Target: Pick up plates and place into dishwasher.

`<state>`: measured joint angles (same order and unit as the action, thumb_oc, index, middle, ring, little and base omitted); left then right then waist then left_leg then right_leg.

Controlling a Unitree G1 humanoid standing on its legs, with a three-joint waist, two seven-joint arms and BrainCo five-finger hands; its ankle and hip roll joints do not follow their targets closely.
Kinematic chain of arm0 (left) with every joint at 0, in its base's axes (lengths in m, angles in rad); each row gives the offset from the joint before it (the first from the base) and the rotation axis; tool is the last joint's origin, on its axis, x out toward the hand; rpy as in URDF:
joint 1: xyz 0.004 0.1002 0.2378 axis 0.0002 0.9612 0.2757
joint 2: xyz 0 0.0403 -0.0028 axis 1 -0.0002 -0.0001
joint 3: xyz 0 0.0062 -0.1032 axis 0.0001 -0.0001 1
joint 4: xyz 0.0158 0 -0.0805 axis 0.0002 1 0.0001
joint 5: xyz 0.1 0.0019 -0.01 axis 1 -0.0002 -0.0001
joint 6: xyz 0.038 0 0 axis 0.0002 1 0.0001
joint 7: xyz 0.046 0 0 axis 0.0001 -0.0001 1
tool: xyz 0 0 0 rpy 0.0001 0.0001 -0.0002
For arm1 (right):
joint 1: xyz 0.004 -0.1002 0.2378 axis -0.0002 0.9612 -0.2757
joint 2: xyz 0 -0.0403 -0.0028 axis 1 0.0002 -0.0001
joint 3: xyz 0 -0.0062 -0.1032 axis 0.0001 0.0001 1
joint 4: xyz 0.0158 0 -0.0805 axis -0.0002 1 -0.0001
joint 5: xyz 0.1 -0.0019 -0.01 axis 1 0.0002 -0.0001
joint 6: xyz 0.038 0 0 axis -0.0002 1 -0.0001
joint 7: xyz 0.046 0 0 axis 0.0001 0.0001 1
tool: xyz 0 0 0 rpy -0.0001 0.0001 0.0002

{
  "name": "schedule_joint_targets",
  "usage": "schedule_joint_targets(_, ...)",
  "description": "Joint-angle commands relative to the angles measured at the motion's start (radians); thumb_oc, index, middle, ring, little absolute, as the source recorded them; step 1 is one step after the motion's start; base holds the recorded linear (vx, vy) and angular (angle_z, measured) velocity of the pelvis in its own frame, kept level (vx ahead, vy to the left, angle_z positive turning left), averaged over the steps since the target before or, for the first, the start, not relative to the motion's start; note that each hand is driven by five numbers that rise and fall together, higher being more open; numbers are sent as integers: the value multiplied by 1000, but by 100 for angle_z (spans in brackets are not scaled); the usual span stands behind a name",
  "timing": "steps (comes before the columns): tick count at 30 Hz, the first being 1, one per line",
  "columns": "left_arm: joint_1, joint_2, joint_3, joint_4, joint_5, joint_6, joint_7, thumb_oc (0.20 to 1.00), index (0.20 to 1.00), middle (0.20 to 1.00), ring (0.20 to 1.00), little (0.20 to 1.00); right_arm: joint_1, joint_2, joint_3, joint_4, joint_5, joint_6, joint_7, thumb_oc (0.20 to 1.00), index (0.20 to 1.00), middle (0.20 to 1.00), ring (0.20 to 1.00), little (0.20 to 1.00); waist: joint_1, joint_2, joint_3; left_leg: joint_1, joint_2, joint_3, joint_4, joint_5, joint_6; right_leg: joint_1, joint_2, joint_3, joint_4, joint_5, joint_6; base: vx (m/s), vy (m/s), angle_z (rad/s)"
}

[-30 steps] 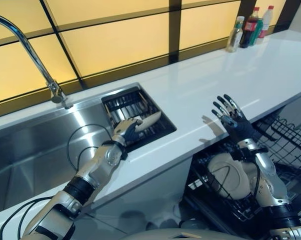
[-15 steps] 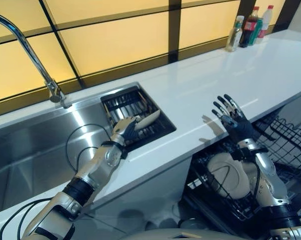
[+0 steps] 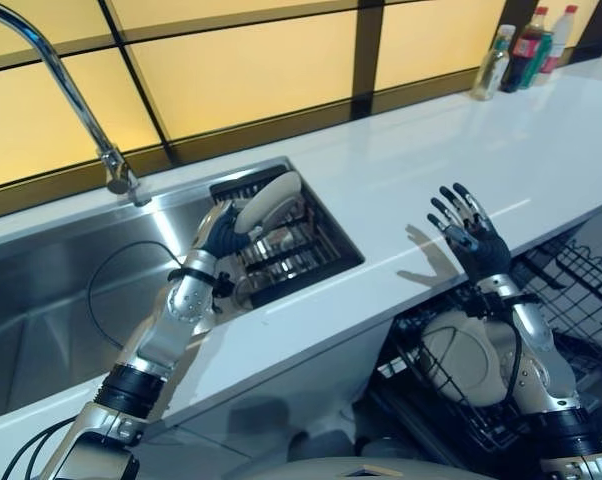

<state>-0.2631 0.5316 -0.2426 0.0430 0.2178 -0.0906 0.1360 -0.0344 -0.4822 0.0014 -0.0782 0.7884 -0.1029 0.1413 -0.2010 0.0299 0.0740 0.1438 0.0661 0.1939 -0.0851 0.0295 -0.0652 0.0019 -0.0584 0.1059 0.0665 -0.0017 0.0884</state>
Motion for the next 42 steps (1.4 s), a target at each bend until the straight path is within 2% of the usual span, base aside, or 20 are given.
schedule_joint_targets(1,3,2,91,-122,-268,-90,-80,200,200,200,200,200,-25,37,-70,-85,-1,-56,-4,1000,1000,1000,1000,1000,21,-28,-16,-88,-43,-73,149,-120,80,-53,13,-9,51,-11,48,-16,16,9)
schedule_joint_targets(4,18,-51,105,-171,-475,-123,-173,200,200,200,200,200,-20,53,-65,-85,-14,-61,0,1000,1000,1000,1000,1000,24,-27,-18,-87,-43,-78,143,-118,78,-49,14,-10,46,-10,46,-18,14,2)
schedule_joint_targets(8,24,-101,119,-228,-653,-153,-225,200,200,200,200,200,-24,56,-63,-88,-17,-70,8,1000,1000,1000,1000,1000,23,-27,-23,-86,-44,-79,139,-117,76,-49,13,-7,44,-9,44,-16,13,0)
schedule_joint_targets(10,20,-112,123,-253,-775,-154,-268,200,200,200,200,200,-30,50,-64,-93,-9,-77,11,1000,1000,1000,1000,1000,24,-26,-27,-86,-44,-78,138,-116,76,-51,14,-5,44,-8,44,-39,26,-1)
schedule_joint_targets(13,10,-140,109,-297,-971,-142,-399,200,200,200,200,200,-44,50,-58,-102,-7,-80,11,1000,1000,1000,1000,1000,25,-24,-31,-88,-46,-79,136,-115,77,-52,15,-1,43,-6,42,-42,22,-2)
schedule_joint_targets(15,1,-160,84,-331,-1055,-133,-462,200,200,200,200,200,-56,57,-46,-106,-21,-65,13,1000,1000,1000,1000,1000,25,-22,-33,-89,-48,-82,135,-115,77,-54,16,2,44,-5,43,-44,25,-2)
schedule_joint_targets(18,-14,-164,52,-359,-1062,-135,-478,200,200,200,200,200,-71,54,-10,-117,-38,-46,16,1000,1000,1000,1000,1000,26,-19,-35,-88,-51,-84,134,-115,79,-55,16,6,47,-4,43,-23,16,0)
schedule_joint_targets(30,-11,-179,-26,-322,-1086,-114,-467,200,200,200,200,200,-125,49,96,-195,157,167,136,1000,1000,1000,1000,1000,32,-27,-48,-85,-53,-80,121,-111,84,-61,13,11,52,-4,47,-3,1,0)
schedule_joint_targets(42,-7,-177,-58,-274,-1046,-133,-439,200,200,200,200,200,-139,71,147,-244,262,220,269,1000,1000,1000,1000,1000,39,-33,-56,-87,-53,-75,111,-106,87,-60,6,7,45,-2,53,-2,-1,0)
